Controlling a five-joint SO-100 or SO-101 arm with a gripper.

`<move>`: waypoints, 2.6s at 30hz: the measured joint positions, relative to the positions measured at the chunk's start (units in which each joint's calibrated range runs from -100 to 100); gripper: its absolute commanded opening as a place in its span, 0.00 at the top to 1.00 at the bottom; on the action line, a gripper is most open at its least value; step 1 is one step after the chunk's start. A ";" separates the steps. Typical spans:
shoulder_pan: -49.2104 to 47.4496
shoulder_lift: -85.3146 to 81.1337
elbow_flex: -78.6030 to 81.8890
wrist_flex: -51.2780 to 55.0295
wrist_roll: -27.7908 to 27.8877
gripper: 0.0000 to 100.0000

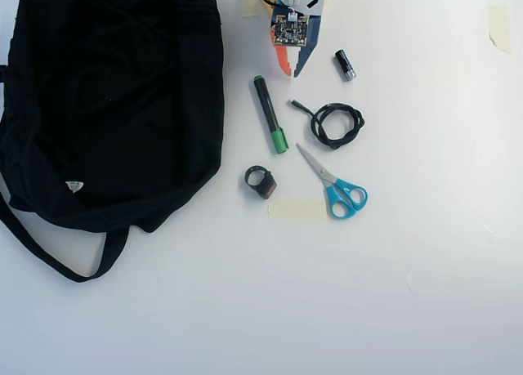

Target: Put the bike light into the black bag

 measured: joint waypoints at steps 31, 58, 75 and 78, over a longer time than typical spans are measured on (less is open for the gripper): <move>-5.36 28.97 -23.27 -47.23 -0.39 0.98; -2.50 106.19 -105.90 -60.54 -0.05 0.98; 0.00 98.46 -102.28 -41.91 0.00 0.97; -0.44 94.98 -102.20 -34.52 0.00 0.97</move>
